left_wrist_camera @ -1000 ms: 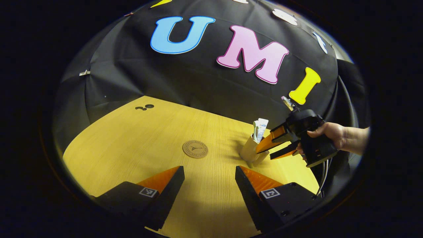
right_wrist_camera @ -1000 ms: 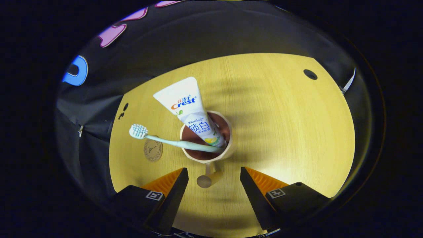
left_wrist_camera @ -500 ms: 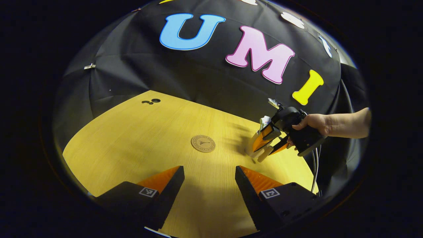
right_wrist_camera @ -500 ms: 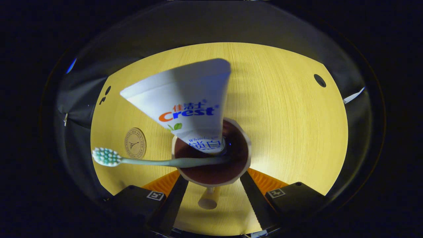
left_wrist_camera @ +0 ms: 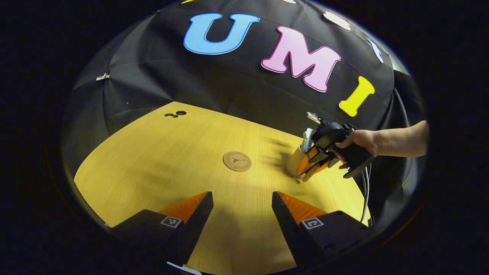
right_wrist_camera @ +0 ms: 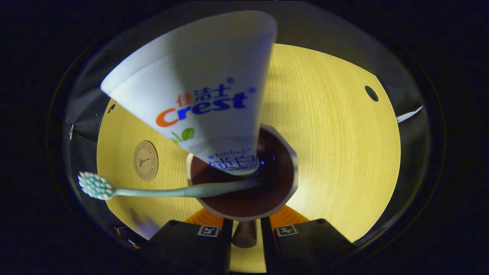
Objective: Put the toothbrush and toothpaste on the desktop into the cup, then pick up the cup and place it on the coaster on the desktop.
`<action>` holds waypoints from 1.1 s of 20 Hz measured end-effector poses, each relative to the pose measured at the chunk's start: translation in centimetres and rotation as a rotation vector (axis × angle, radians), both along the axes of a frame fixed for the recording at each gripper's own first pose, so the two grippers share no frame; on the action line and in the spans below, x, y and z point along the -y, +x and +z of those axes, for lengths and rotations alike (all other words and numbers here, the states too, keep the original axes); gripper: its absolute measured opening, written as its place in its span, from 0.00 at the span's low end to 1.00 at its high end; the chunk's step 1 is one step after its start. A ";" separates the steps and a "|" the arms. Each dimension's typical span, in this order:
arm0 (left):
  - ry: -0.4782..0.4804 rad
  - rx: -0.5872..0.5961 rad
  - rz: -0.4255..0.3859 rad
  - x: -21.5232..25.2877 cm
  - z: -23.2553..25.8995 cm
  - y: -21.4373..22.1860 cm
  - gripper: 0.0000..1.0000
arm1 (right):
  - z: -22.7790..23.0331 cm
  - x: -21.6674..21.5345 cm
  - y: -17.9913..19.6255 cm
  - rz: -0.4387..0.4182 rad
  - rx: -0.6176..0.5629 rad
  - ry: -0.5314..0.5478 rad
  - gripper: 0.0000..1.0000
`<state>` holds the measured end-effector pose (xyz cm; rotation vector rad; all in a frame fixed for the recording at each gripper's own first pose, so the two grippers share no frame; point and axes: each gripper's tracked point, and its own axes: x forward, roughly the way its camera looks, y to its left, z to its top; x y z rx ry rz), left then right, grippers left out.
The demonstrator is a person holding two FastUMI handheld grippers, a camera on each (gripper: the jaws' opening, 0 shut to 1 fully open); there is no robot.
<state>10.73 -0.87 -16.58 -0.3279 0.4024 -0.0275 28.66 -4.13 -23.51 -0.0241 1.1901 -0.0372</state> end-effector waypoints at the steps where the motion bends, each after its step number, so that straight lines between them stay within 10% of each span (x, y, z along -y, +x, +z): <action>1: -0.005 0.001 -0.005 0.4 0.2 0.1 0.98 | 0.0 0.0 0.0 0.005 -0.001 -0.003 0.33; 22: -0.014 -0.017 -0.046 0.2 -0.7 -1.2 0.97 | 2.9 -3.2 0.7 0.191 0.109 -0.106 0.27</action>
